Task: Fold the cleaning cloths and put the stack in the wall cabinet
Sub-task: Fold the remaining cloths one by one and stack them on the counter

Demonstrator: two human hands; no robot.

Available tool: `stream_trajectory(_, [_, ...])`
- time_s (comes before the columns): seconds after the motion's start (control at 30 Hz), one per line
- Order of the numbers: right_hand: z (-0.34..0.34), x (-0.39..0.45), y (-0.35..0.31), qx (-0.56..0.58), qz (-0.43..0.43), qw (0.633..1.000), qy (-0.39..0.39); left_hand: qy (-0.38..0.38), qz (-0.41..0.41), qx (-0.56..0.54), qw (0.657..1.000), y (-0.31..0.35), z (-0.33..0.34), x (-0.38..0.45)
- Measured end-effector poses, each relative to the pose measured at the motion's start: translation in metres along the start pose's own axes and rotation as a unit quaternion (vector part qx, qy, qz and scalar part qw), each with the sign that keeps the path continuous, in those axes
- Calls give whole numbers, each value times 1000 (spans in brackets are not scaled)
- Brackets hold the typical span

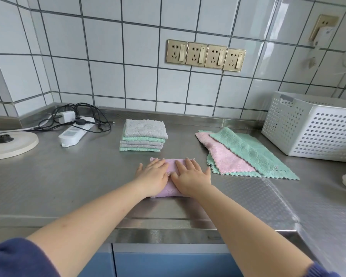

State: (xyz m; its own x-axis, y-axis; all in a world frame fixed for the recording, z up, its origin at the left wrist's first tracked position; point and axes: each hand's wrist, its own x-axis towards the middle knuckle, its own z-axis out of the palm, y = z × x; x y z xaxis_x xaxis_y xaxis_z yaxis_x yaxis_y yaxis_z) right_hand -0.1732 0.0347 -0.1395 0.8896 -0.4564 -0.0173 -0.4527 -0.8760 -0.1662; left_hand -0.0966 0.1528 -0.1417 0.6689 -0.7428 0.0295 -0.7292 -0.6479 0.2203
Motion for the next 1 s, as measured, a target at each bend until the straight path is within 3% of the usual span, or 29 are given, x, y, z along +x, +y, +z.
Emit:
stream_trajectory(0.23, [0, 0, 4, 15, 33, 999, -11, -11, -118, 12, 993, -13, -4, -3])
stream_trajectory(0.3, [0, 0, 3, 15, 33, 999, -12, -14, -113, 4, 993, -13, -10, -5])
stream_trajectory(0.4, [-1, -1, 3, 15, 37, 999, -11, 12, -81, -175, 981, -7, -22, -8])
stream_trajectory(0.47, [0, -1, 3, 18, 37, 999, -8, 63, -56, -345, 935, -4, -30, -9])
stream_trajectory(0.53, [1, -1, 3, 25, 35, 999, -1, 91, -82, -472, 873, -6, -35, -9])
stream_trajectory(0.63, [1, -2, 4, 33, 32, 999, 6, 21, -121, -606, 786, -8, -37, -15])
stream_trajectory(0.67, [1, -2, 4, 34, 31, 999, 7, -7, -120, -620, 775, -11, -35, -16])
stream_trajectory(0.73, [2, -2, 4, 35, 31, 999, 10, -46, -105, -592, 797, -14, -35, -20])
stream_trajectory(0.83, [2, -3, 3, 30, 35, 999, 12, -2, -56, -402, 914, -15, -30, -22])
stream_trajectory(0.87, [2, -3, 3, 30, 35, 999, 12, 28, -37, -361, 932, -15, -27, -21])
stream_trajectory(0.93, [2, -5, 4, 44, 36, 998, 24, 73, -8, -369, 926, -13, -23, -21])
stream_trajectory(1.0, [-2, -7, 6, 128, 34, 989, 72, 104, 9, -419, 902, -14, -22, -20])
